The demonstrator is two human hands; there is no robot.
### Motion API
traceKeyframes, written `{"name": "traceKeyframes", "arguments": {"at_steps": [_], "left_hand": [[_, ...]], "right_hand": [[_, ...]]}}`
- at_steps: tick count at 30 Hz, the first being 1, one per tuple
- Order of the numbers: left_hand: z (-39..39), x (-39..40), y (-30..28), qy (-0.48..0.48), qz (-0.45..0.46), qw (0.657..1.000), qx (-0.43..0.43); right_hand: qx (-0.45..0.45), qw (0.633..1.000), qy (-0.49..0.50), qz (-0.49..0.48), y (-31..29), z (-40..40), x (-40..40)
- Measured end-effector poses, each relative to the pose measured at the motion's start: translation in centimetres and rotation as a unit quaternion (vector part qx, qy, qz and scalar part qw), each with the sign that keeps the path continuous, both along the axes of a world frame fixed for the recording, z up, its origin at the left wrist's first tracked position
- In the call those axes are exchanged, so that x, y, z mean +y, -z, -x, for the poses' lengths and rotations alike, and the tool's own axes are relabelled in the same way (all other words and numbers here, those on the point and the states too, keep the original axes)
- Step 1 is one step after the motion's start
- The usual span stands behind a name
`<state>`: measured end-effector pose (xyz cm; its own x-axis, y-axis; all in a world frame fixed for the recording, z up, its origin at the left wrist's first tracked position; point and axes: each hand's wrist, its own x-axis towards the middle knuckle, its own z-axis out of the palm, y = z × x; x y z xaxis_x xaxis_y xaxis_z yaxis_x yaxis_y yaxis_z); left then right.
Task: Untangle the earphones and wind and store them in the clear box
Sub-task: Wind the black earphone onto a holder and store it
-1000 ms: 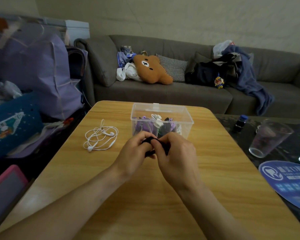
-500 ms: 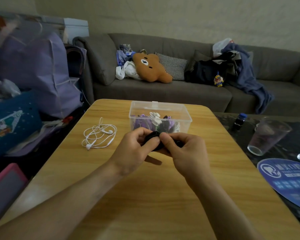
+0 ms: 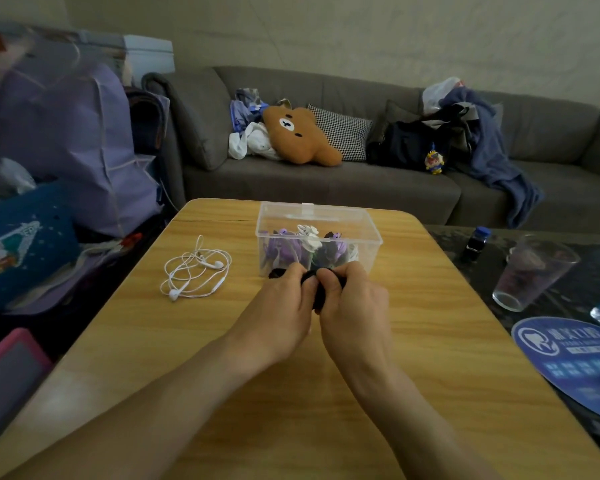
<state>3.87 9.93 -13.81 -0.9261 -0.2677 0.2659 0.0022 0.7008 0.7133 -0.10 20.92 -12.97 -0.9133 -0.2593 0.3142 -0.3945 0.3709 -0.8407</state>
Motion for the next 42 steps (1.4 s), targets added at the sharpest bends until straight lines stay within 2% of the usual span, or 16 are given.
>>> {"name": "traceKeyframes", "arguments": {"at_steps": [10,15,20,28,33,39,42], "left_hand": [[-0.2,-0.8,0.5,-0.031,0.014,0.999,-0.015],[-0.3,-0.9,0.5,-0.004,-0.001,1.000,-0.002],[-0.1,-1.0,0.2,0.003,-0.040,0.999,-0.024],[-0.2,-1.7,-0.2,-0.007,-0.025,0.999,-0.027],[-0.2,-1.7,-0.2,-0.029,-0.032,0.998,-0.035],[-0.1,-1.5,-0.7,-0.039,-0.150,0.988,0.001],[-0.2,-1.5,-1.2,-0.031,-0.201,0.979,0.020]], "right_hand": [[-0.024,1.000,-0.008,0.011,0.2,-0.3,-0.8],[-0.014,1.000,-0.018,0.018,0.5,-0.3,-1.1],[-0.048,0.999,-0.021,-0.002,0.8,0.2,-1.1],[-0.104,0.993,-0.040,0.043,0.8,0.9,-1.0],[-0.084,0.994,-0.057,0.046,0.0,0.5,-0.9],[-0.053,0.994,-0.059,0.082,0.3,0.9,-1.1],[-0.039,0.987,-0.084,0.135,0.0,1.0,-0.6]]}}
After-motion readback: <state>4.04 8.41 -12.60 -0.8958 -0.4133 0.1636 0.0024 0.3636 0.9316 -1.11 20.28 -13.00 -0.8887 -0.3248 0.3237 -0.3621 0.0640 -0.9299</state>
